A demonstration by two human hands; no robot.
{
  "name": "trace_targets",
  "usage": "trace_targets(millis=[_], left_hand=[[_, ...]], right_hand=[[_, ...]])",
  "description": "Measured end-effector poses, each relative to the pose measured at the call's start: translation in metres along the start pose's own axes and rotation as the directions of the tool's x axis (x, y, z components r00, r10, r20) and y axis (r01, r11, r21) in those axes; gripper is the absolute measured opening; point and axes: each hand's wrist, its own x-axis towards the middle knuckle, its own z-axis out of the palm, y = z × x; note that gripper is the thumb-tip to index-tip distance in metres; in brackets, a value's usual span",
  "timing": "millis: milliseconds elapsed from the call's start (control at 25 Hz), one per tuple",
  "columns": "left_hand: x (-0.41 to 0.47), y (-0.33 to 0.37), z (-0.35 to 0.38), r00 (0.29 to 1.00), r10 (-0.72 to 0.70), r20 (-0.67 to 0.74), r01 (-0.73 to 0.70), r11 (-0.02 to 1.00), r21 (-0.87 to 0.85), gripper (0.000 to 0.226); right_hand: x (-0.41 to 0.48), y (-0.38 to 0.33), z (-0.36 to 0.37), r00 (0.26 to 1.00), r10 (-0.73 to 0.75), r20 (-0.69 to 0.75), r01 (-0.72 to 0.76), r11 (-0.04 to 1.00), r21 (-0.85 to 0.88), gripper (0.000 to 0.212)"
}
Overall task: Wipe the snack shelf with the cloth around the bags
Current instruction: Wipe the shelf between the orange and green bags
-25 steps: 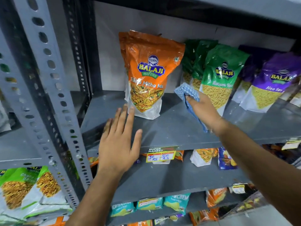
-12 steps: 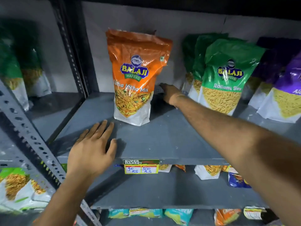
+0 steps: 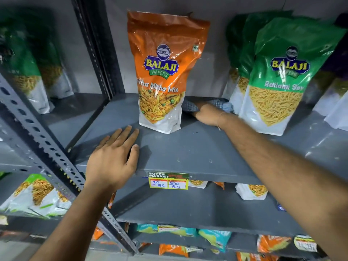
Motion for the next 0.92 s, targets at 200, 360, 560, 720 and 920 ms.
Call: trace_targets(millis=[200, 360, 560, 720, 920], left_hand=[[0.0, -0.002, 0.003, 1.0, -0.006, -0.018, 0.006, 1.0, -0.001, 0.06], [0.0, -0.003, 0.004, 0.999, -0.004, -0.038, 0.004, 1.0, -0.01, 0.061], [-0.003, -0.003, 0.007, 1.0, 0.013, -0.023, -0.013, 1.0, -0.019, 0.061], [0.0, -0.004, 0.005, 0.999, 0.016, -0.036, -0.016, 1.0, 0.0, 0.061], [0.001, -0.006, 0.006, 0.998, 0.038, -0.045, -0.038, 0.999, -0.003, 0.061]], right_hand=[[-0.072, -0.005, 0.008, 0.995, -0.093, 0.042, 0.096, 0.993, -0.069, 0.045], [-0.132, -0.021, 0.02, 0.978, -0.195, 0.068, 0.196, 0.98, -0.016, 0.068], [-0.162, -0.033, 0.014, 0.984, -0.169, -0.051, 0.163, 0.98, -0.112, 0.069], [-0.087, -0.008, -0.029, 0.965, 0.043, -0.259, -0.061, 0.996, -0.063, 0.05], [-0.054, 0.011, -0.001, 0.997, 0.056, -0.062, -0.06, 0.996, -0.061, 0.039]])
